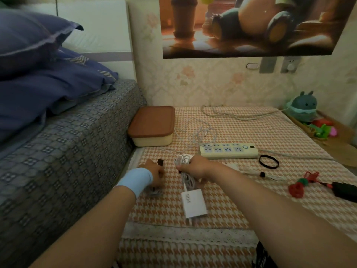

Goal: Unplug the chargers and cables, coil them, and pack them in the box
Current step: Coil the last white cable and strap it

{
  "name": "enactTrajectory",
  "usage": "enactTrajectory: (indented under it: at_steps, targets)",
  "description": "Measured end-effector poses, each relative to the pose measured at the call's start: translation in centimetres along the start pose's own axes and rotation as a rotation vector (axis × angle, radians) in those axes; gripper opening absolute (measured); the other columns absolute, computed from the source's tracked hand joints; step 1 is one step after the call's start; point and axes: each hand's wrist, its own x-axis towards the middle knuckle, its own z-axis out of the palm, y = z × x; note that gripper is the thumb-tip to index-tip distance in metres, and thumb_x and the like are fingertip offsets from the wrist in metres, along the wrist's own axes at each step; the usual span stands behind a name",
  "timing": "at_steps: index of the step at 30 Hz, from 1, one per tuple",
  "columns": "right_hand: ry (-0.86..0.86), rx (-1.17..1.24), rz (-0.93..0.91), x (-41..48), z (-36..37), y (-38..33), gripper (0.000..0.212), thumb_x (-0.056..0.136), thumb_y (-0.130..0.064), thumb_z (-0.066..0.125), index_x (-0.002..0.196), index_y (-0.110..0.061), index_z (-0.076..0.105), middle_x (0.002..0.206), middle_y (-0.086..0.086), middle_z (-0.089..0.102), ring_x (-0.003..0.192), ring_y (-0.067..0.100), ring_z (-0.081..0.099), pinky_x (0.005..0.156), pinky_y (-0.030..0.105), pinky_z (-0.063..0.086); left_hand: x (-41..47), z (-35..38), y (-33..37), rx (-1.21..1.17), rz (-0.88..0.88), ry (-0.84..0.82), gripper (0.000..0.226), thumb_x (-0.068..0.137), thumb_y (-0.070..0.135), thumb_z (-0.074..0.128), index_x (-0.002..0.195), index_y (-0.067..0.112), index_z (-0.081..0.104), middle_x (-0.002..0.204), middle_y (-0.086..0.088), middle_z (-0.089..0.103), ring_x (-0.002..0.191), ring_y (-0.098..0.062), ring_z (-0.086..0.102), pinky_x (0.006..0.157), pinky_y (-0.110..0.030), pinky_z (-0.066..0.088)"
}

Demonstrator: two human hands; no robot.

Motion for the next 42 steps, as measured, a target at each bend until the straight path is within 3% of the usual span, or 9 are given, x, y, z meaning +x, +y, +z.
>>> enactTrajectory:
  at_steps: [4, 8, 12, 15, 21, 26, 31, 37, 42]
  targets:
    - [0.050, 0.226, 0.031, 1.7, 2.8, -2.4, 0.048, 0.096, -0.050, 0.062, 0.074, -0.010, 0.045, 0.072, 0.014, 0.052, 0.065, 0.034, 0.060, 0.055, 0.040, 0.059, 0.1, 0.6, -1.9, -0.044, -0.019, 0.065, 0.053, 0.090, 0.023, 0.061, 0.141, 0.028, 0.048, 0.150, -0.011, 0.024, 0.116, -0.033, 0.052, 0.097, -0.034, 0.049]
    - [0.086, 0.228, -0.034, 2.9, 4.4, -3.4, 0.046, 0.098, -0.042, 0.063, 0.076, -0.002, 0.055, 0.069, 0.018, 0.052, 0.056, 0.027, 0.053, 0.047, 0.029, 0.045, 0.3, 0.6, -4.2, -0.135, 0.004, 0.122, 0.053, 0.090, 0.026, 0.063, 0.141, 0.027, 0.049, 0.146, -0.013, 0.035, 0.112, -0.031, 0.057, 0.094, -0.032, 0.051]
    - [0.139, -0.082, -0.056, 3.0, 3.8, -3.4, 0.037, 0.096, -0.028, 0.061, 0.068, -0.013, 0.044, 0.063, 0.006, 0.040, 0.055, 0.021, 0.040, 0.056, 0.032, 0.034, 0.2, -0.1, -4.5, -0.281, 0.038, 0.234, 0.044, 0.094, 0.013, 0.052, 0.135, 0.028, 0.053, 0.155, -0.010, 0.024, 0.125, -0.032, 0.049, 0.092, -0.031, 0.047]
    - [0.074, -0.265, 0.003, 1.9, 3.1, -3.5, 0.026, 0.098, -0.016, 0.054, 0.074, -0.009, 0.056, 0.071, 0.008, 0.056, 0.064, 0.025, 0.057, 0.057, 0.035, 0.050, -0.2, -0.8, -2.8, -0.330, 0.177, 0.307, 0.039, 0.090, 0.030, 0.059, 0.129, 0.028, 0.058, 0.145, -0.003, 0.041, 0.122, -0.027, 0.049, 0.099, -0.040, 0.048]
    - [-0.152, 0.183, 0.011, 0.8, 2.7, -1.5, 0.026, 0.098, 0.004, 0.057, 0.123, 0.006, 0.062, 0.088, 0.014, 0.075, 0.074, 0.027, 0.075, 0.061, 0.038, 0.062, -1.2, 0.6, -0.3, -0.126, 0.269, 0.076, 0.098, 0.070, 0.057, 0.078, 0.148, 0.028, 0.026, 0.151, -0.002, 0.026, 0.137, -0.031, 0.029, 0.110, -0.052, 0.035]
    - [0.224, -0.365, -0.185, 0.9, -0.7, 1.3, 0.033, 0.099, -0.014, 0.051, 0.128, -0.019, 0.067, 0.139, 0.006, 0.061, 0.114, 0.025, 0.063, 0.091, 0.040, 0.055, -1.6, -1.0, -0.4, 0.001, 0.136, -0.014, 0.100, 0.074, 0.045, 0.081, 0.152, 0.029, 0.019, 0.156, -0.007, 0.018, 0.142, -0.034, 0.023, 0.111, -0.053, 0.034]
    - [0.204, -0.714, -0.062, 0.4, -3.5, 4.6, 0.047, 0.092, -0.015, 0.059, 0.133, -0.038, 0.062, 0.147, 0.003, 0.049, 0.139, 0.031, 0.039, 0.115, 0.053, 0.031, -1.9, -2.7, 2.7, -0.087, 0.190, 0.129, 0.083, 0.082, 0.051, 0.069, 0.151, 0.027, 0.029, 0.159, -0.005, 0.013, 0.145, -0.032, 0.017, 0.115, -0.052, 0.029]
    - [0.191, -0.764, -0.051, 0.8, -4.7, 8.5, 0.033, 0.097, -0.011, 0.055, 0.122, -0.032, 0.058, 0.129, 0.004, 0.048, 0.106, 0.026, 0.054, 0.093, 0.042, 0.051, 0.4, -4.1, 8.6, -0.341, 0.289, 0.281, 0.057, 0.096, 0.029, 0.055, 0.148, 0.029, 0.033, 0.149, -0.005, 0.038, 0.123, -0.029, 0.051, 0.093, -0.038, 0.050]
    - [0.222, -0.857, 0.009, 0.5, -6.3, 9.7, 0.020, 0.098, -0.003, 0.051, 0.098, -0.018, 0.064, 0.114, 0.006, 0.049, 0.087, 0.023, 0.054, 0.079, 0.038, 0.051, 3.3, -3.7, 10.4, -0.062, 0.166, 0.153, 0.067, 0.099, 0.016, 0.048, 0.155, 0.031, 0.015, 0.163, -0.005, 0.006, 0.148, -0.033, 0.010, 0.115, -0.054, 0.028]
